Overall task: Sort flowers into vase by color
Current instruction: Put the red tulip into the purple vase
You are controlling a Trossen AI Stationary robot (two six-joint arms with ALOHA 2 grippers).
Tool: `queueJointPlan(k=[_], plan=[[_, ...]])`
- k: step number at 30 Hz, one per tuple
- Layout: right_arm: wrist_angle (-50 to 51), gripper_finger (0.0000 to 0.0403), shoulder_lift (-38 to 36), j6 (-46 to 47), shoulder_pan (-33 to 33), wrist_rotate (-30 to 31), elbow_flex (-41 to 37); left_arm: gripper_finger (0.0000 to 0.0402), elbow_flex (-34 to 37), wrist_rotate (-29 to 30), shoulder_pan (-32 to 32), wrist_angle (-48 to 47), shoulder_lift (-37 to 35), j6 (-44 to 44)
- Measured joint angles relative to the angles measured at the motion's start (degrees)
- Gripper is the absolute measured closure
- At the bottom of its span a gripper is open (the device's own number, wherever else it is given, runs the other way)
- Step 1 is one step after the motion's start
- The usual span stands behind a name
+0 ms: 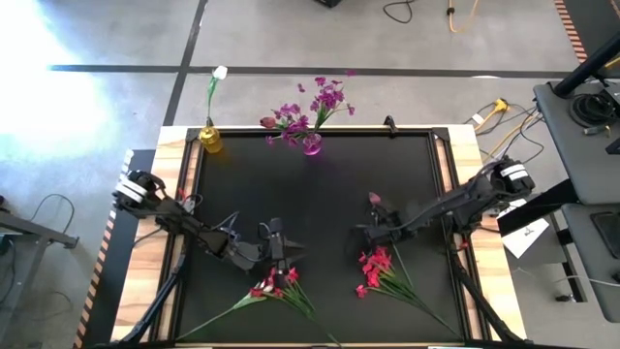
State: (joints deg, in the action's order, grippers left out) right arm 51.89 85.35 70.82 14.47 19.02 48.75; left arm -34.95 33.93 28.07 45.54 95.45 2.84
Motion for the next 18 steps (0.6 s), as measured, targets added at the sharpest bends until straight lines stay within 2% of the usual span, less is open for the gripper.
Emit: queueJointPlan(k=[3, 8, 13, 18], plan=[[-0.3, 0.0247, 0.0, -4.6, -4.1, -1.9, 0.0, 0.0315, 2.0, 0.0, 0.5, 3.1, -1.3, -0.6], [-2.9, 0.0247, 0.1, -10.4, -10.2, -6.0, -0.1, 0.0315, 6.4, 0.0, 0.7, 12.9, -1.7, -2.3], [-6.3, 0.0271, 0.4, -13.1, -14.1, -11.4, -0.5, 0.0315, 9.0, 0.0, 0.7, 18.0, -1.7, -2.4], [-7.1, 0.0310, 0.4, -14.8, -16.2, -13.9, -2.4, 0.0315, 8.8, -1.2, 1.1, 20.0, -1.7, -4.8]])
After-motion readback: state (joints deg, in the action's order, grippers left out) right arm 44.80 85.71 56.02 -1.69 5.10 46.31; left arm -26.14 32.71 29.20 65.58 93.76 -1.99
